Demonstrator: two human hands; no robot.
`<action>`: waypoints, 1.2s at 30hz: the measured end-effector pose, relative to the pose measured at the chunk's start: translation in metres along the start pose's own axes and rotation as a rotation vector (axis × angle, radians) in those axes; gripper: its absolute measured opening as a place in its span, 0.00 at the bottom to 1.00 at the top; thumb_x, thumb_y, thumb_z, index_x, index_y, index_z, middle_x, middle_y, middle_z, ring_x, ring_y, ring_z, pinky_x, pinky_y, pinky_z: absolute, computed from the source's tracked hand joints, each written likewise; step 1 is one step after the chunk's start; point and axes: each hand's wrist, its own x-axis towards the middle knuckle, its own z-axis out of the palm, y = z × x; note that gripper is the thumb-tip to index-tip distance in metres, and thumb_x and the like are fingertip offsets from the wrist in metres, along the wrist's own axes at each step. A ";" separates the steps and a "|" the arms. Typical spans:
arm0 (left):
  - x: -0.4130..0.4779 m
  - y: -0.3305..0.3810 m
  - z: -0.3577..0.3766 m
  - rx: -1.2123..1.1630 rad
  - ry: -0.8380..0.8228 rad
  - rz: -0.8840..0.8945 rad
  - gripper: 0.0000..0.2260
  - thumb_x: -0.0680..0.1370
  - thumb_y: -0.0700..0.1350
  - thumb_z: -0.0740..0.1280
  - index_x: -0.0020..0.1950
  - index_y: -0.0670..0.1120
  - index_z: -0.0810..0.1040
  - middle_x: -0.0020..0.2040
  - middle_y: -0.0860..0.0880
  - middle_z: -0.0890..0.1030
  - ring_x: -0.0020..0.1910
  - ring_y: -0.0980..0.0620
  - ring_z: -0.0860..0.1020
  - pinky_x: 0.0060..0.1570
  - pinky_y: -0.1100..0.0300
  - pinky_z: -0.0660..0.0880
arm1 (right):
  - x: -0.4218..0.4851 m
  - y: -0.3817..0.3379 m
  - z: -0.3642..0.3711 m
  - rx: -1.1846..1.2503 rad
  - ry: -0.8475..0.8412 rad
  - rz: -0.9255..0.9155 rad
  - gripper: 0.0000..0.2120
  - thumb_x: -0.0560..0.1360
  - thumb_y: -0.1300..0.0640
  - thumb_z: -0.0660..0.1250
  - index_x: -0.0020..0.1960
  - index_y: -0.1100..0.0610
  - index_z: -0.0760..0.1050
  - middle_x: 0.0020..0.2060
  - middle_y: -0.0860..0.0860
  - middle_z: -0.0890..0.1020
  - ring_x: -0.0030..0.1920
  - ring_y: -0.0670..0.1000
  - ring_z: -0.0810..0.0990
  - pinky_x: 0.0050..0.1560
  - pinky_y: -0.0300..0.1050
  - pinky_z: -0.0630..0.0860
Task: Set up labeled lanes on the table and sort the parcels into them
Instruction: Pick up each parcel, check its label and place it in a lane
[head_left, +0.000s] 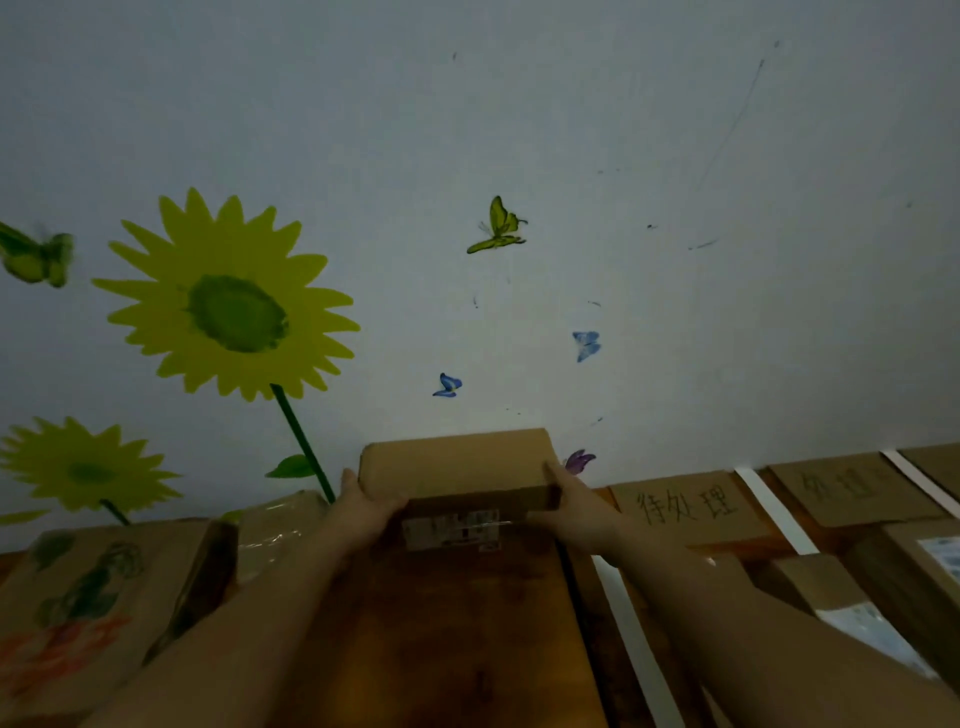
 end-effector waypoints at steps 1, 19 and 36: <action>0.004 -0.002 0.002 -0.057 -0.012 -0.016 0.39 0.76 0.50 0.68 0.78 0.46 0.46 0.73 0.40 0.64 0.65 0.40 0.70 0.61 0.50 0.71 | 0.002 0.002 0.002 0.020 -0.023 -0.005 0.42 0.76 0.54 0.68 0.78 0.49 0.44 0.75 0.56 0.60 0.67 0.56 0.71 0.55 0.42 0.74; -0.078 -0.079 -0.001 -0.202 -0.043 -0.098 0.18 0.78 0.48 0.65 0.66 0.44 0.71 0.61 0.42 0.78 0.52 0.46 0.77 0.47 0.57 0.74 | -0.045 0.054 0.067 0.149 0.151 -0.085 0.35 0.76 0.58 0.67 0.76 0.51 0.50 0.60 0.48 0.73 0.59 0.50 0.75 0.56 0.48 0.77; -0.190 -0.027 -0.103 -0.775 0.081 0.490 0.19 0.79 0.38 0.61 0.64 0.57 0.66 0.56 0.48 0.79 0.51 0.50 0.79 0.52 0.49 0.76 | -0.200 -0.082 0.021 0.523 0.569 -0.544 0.20 0.77 0.56 0.66 0.65 0.42 0.63 0.53 0.39 0.74 0.56 0.46 0.76 0.46 0.37 0.79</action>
